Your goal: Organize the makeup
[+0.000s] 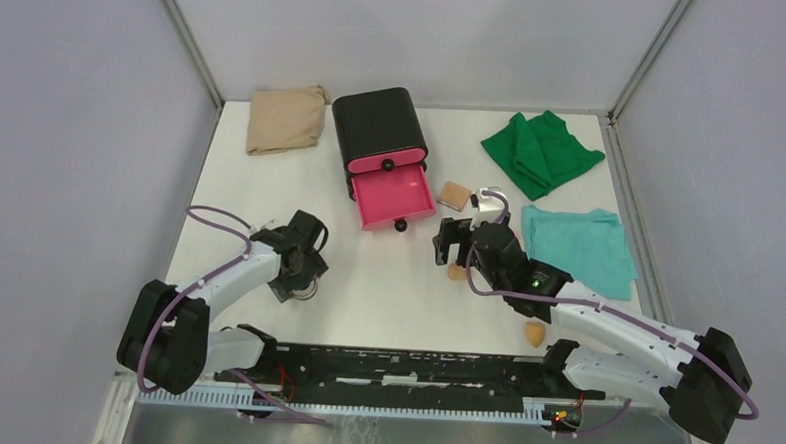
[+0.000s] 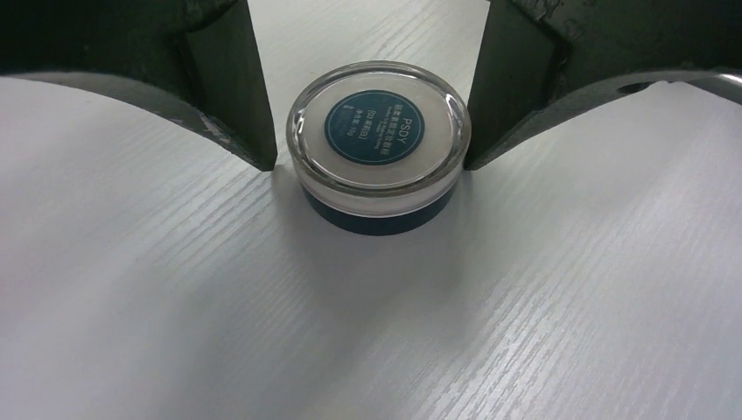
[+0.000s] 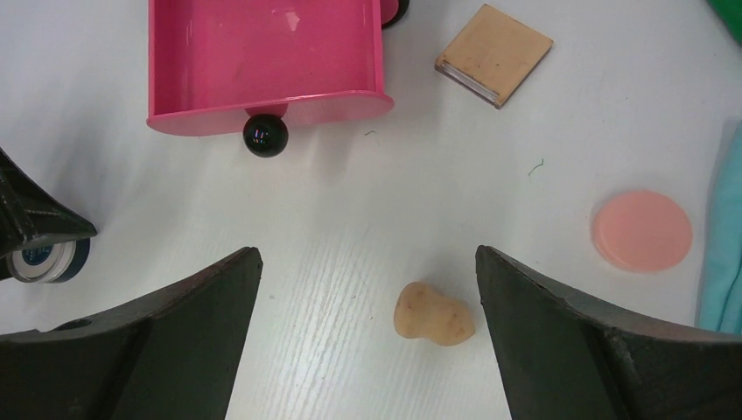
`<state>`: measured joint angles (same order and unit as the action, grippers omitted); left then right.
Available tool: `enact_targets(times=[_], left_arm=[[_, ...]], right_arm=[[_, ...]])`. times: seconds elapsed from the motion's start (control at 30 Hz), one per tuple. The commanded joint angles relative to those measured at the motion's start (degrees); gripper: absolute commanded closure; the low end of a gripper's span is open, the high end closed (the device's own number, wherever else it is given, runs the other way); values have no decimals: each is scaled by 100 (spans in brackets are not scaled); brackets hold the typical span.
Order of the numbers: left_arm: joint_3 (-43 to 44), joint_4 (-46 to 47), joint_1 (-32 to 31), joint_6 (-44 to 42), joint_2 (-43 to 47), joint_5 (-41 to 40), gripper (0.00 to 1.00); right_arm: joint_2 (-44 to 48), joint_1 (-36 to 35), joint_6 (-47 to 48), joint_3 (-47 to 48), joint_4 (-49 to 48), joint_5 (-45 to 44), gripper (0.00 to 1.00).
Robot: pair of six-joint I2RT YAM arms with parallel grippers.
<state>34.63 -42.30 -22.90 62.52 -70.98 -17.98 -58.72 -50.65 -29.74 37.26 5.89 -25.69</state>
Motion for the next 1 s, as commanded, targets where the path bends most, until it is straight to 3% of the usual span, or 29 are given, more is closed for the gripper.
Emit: enact_targets(times=[0.0, 0.13, 0.3, 0.53, 0.8, 0.97], left_arm=[[-6, 339, -7, 45, 14, -109, 21], [46, 234, -7, 14, 117, -119, 40], [609, 278, -25, -476, 415, 427, 57], [1932, 490, -622, -873, 643, 500, 54], [3683, 982, -1273, -1431, -922, 10, 53], [4353, 1168, -1322, -1608, -1748, -62, 52]], right_arm=[[-91, -41, 21, 195, 45, -324, 1], [-21, -40, 65, 175, -52, -479, 1], [55, -40, 143, 222, 130, -762, 1], [703, -16, -19, 94, 1008, -1509, 1], [1558, 3, -405, -5, 1982, -2074, 1], [1881, 8, -476, 119, 2626, -2366, 0]])
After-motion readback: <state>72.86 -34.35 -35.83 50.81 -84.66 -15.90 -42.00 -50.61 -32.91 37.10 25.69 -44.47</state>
